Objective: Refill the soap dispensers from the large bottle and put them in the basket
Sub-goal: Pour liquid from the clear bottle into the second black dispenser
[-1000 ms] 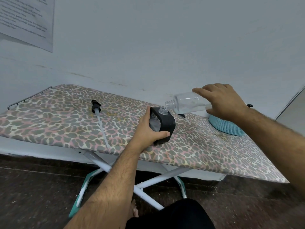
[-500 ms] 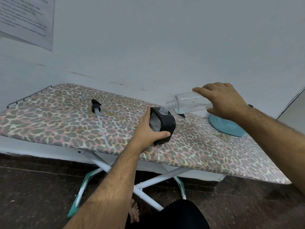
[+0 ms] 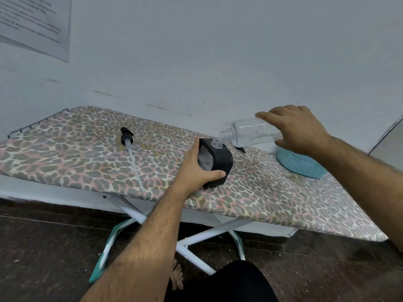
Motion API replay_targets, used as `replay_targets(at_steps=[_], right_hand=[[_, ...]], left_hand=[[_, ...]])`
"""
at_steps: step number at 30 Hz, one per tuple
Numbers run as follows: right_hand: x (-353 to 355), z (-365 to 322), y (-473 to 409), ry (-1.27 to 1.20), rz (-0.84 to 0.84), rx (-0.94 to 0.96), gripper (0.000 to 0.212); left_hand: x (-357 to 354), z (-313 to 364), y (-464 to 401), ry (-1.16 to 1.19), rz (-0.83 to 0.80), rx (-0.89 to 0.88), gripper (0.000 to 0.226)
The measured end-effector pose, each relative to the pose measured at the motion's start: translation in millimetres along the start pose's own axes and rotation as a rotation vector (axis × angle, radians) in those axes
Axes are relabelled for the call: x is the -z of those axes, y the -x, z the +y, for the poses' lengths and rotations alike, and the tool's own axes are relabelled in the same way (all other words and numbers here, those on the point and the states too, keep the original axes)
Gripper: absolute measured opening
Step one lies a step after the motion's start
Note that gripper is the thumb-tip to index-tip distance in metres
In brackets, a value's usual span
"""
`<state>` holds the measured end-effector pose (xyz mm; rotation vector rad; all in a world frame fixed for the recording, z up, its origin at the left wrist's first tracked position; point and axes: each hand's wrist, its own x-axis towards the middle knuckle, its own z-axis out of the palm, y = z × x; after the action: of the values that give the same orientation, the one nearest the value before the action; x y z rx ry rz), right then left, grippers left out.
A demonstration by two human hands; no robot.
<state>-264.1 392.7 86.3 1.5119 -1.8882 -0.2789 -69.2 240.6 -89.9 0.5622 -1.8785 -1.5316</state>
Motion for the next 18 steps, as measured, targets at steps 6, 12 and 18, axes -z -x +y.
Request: replay_targets(at_steps=[6, 12, 18], right_hand=[[1.4, -0.5, 0.0, -0.001, -0.003, -0.001, 0.081], [3.3, -2.4, -1.3, 0.001, -0.001, 0.0, 0.081], [4.4, -1.4, -1.5, 0.013, -0.001, 0.004, 0.078]], left_hand=[[0.0, 2.6, 1.1, -0.012, 0.001, 0.006, 0.131], [0.7, 2.0, 1.7, -0.008, 0.004, 0.009, 0.13], [0.3, 2.3, 1.8, -0.01, 0.004, 0.003, 0.13]])
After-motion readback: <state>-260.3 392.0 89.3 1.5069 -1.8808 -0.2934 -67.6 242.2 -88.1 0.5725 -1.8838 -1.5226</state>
